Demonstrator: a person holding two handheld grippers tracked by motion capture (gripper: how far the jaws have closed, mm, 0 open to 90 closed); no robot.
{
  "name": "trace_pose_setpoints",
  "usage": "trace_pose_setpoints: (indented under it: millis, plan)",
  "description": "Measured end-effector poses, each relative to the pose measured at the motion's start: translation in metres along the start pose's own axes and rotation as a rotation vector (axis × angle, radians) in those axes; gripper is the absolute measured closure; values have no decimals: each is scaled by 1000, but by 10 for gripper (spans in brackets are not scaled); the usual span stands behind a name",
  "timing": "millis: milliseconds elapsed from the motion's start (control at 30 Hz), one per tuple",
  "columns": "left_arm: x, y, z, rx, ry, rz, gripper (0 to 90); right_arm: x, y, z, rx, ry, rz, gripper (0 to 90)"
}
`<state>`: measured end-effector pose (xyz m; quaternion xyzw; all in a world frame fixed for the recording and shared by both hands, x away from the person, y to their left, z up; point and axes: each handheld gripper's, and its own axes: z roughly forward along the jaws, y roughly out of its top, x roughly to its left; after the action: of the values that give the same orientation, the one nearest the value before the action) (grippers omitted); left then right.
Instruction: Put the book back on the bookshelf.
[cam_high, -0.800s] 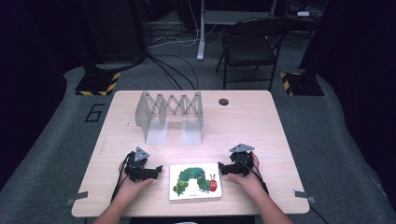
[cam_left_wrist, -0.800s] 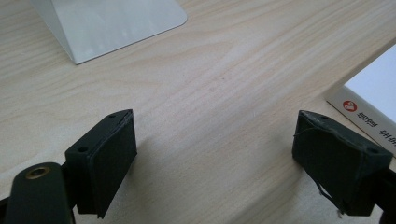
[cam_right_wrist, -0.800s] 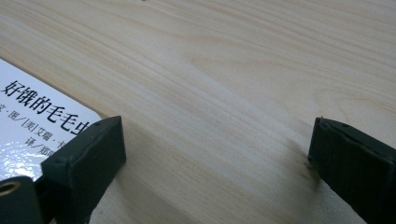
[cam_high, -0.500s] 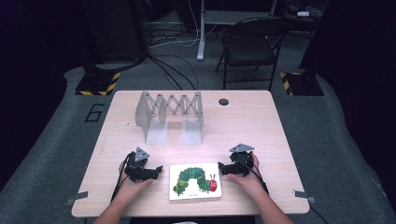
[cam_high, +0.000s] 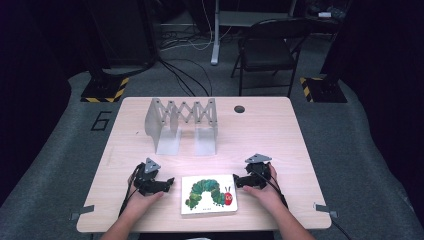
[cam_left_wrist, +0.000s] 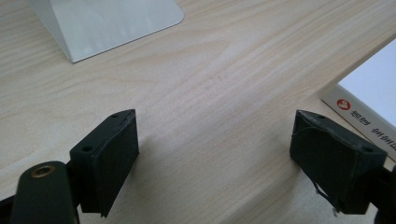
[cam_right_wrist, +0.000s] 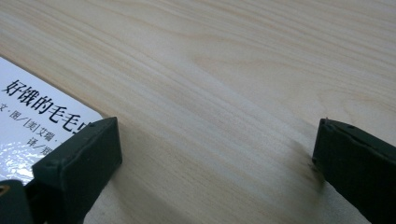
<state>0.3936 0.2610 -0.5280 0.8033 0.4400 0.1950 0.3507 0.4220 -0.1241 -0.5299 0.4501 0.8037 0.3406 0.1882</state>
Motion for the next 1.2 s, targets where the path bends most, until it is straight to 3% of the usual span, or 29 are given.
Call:
trace_pose_setpoints:
  millis: [100, 133, 200, 267, 300, 333, 433, 467, 533, 767, 800, 867, 1000, 1067, 1133, 1200]
  plan:
    - [0, 1, -1, 14, 0, -2, 198, 1, 0, 0, 0, 2, 8, 39]
    - [0, 2, -2, 27, -6, 13, 221, 1, 1, -3, 0, 15, -11, 132]
    - [-2, 4, -4, 41, -17, 16, 275, 1, 1, -5, 3, 20, -26, 176]
    - [-3, 5, -5, 49, -17, 22, 293, 1, 2, -5, 1, 21, -26, 197]
    - [-4, 6, -5, 56, -25, 28, 305, 3, 3, -7, 1, 16, -3, 310]
    - [-4, 7, -6, 65, -23, 35, 305, 3, 3, -7, 1, 16, -3, 310]
    - [-6, 9, -10, 44, -20, 39, 345, 2, 7, -11, 24, 63, 8, 394]
    - [-6, 9, -10, 44, -20, 39, 361, 2, 7, -11, 24, 63, 8, 394]
    - [-6, 10, -14, 29, -40, 0, 374, 4, 10, -16, 34, 75, 43, 403]
    - [-9, 10, -19, 60, -71, 16, 395, -2, 11, -25, 39, 76, 35, 412]
    - [-12, 9, -19, 73, -77, 9, 389, -3, 12, -26, 46, 74, 58, 408]
    - [-14, 8, -17, 85, -79, 14, 380, -5, 13, -27, 48, 71, 49, 406]
    - [-19, 7, -17, 87, -76, 28, 379, -4, 16, -29, 45, 77, 90, 404]
    - [-20, 7, -19, 90, -82, 33, 379, -4, 17, -31, 39, 81, 82, 403]
    - [-22, 6, -20, 86, -102, 10, 395, -3, 18, -31, 35, 79, 53, 403]
    - [-26, 6, -23, 84, -121, 2, 396, 0, 19, -32, 36, 94, 64, 403]
